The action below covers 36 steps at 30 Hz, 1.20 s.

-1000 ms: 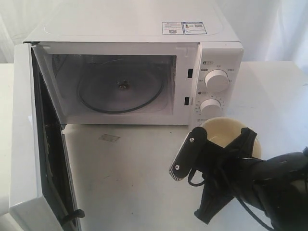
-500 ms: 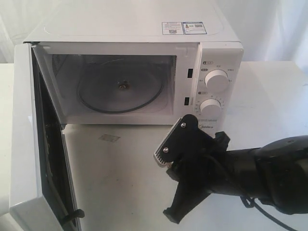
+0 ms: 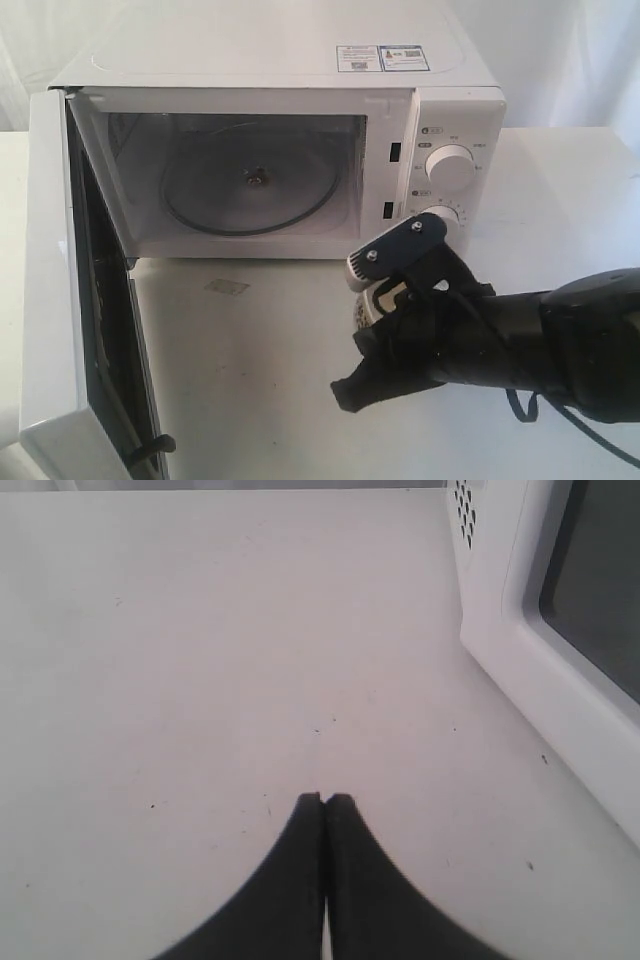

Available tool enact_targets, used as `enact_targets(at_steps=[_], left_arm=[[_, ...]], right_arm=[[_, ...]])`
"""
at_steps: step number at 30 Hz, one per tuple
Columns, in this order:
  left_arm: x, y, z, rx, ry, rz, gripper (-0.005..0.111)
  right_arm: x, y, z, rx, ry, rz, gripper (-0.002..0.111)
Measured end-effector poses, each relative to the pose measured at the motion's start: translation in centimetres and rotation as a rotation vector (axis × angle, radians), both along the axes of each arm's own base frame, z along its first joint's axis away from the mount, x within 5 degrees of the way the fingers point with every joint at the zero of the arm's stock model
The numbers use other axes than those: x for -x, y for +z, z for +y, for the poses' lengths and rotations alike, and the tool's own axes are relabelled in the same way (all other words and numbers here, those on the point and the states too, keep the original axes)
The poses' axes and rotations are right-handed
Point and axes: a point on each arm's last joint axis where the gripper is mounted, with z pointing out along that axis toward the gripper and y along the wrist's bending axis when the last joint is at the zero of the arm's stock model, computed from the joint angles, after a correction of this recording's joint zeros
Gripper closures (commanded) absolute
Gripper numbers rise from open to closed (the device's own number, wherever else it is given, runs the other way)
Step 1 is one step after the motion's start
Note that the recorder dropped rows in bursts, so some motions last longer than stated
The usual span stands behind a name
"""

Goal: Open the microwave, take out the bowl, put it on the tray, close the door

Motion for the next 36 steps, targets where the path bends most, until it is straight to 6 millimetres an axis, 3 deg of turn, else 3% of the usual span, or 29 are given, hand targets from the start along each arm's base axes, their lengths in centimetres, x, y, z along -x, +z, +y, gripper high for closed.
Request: enact_targets(at_steps=[5, 14, 29, 36], left_arm=[[0.0, 0.0, 0.0, 0.0, 0.0, 0.0, 0.107], [0.0, 0.0, 0.0, 0.0, 0.0, 0.0, 0.107], [0.0, 0.0, 0.0, 0.0, 0.0, 0.0, 0.107], [0.0, 0.0, 0.0, 0.0, 0.0, 0.0, 0.107]], right_arm=[[-0.6, 0.5, -0.4, 0.026, -0.006, -0.038, 0.108], [-1.1, 0.4, -1.5, 0.356, 0.196, -0.227, 0.108], [-0.9, -1.3, -2.5, 0.465, 0.244, -0.205, 0.108], [0.1, -0.4, -3.2, 0.475, 0.224, -0.243, 0.108]])
